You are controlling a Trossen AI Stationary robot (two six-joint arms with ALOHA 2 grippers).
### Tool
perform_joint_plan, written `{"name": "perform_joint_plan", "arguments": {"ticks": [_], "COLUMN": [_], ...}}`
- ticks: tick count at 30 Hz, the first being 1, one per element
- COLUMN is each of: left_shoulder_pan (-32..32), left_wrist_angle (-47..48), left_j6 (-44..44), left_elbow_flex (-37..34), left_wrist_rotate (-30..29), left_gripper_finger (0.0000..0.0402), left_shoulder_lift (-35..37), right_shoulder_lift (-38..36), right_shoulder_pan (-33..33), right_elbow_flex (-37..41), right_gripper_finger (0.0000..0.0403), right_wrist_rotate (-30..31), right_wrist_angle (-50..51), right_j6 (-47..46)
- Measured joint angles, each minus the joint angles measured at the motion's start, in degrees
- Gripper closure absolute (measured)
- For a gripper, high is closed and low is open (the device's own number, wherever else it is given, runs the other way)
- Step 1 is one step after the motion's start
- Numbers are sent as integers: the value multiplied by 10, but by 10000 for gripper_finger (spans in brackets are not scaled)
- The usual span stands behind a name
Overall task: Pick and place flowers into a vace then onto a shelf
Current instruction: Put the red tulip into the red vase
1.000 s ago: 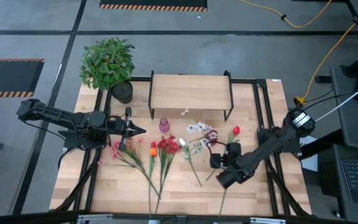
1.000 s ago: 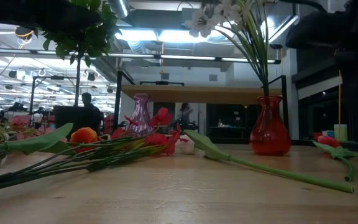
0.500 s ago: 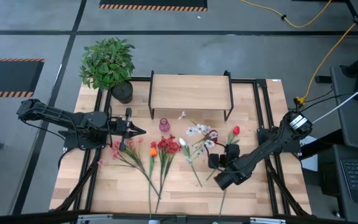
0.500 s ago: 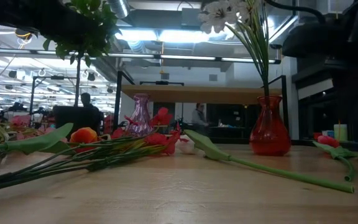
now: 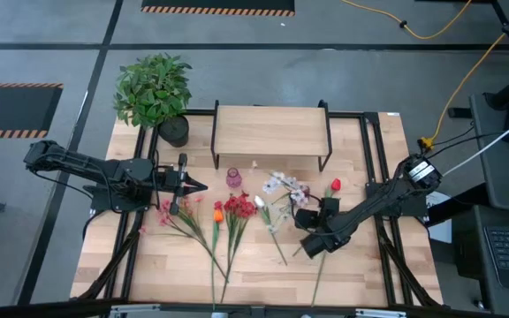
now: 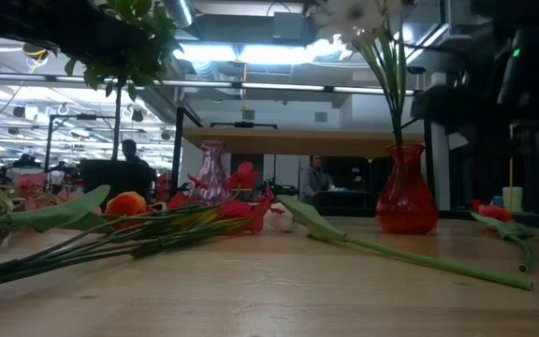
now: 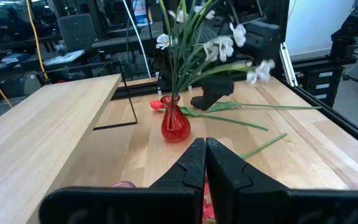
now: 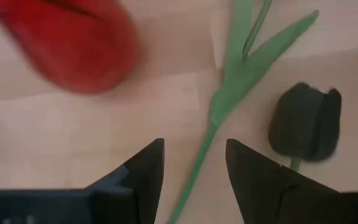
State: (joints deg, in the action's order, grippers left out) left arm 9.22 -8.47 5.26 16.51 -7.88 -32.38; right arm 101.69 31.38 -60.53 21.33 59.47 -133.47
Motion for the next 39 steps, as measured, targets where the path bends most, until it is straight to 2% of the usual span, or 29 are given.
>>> {"name": "perform_joint_plan", "arguments": {"ticks": [6, 12, 18, 26, 31, 39], "left_shoulder_pan": [0, 0, 0, 0, 0, 0], "left_wrist_angle": [3, 6, 6, 6, 6, 6], "left_j6": [0, 0, 0, 0, 0, 0], "left_elbow_flex": [0, 0, 0, 0, 0, 0], "left_wrist_rotate": [0, 0, 0, -1, -1, -1], "left_gripper_finger": [394, 398, 396, 399, 394, 394], "left_shoulder_lift": [0, 0, 0, 0, 0, 0], "right_shoulder_lift": [0, 0, -3, -3, -2, -1], "right_shoulder_pan": [-18, -27, -34, -39, -39, -39], "right_elbow_flex": [30, 61, 85, 90, 91, 92], "right_gripper_finger": [228, 228, 228, 231, 267, 376], "right_wrist_rotate": [-4, -34, -30, -31, -34, -36], "right_wrist_angle": [-18, -28, -66, -58, -47, -38], "right_j6": [-9, -14, -15, -12, -11, -8]}}
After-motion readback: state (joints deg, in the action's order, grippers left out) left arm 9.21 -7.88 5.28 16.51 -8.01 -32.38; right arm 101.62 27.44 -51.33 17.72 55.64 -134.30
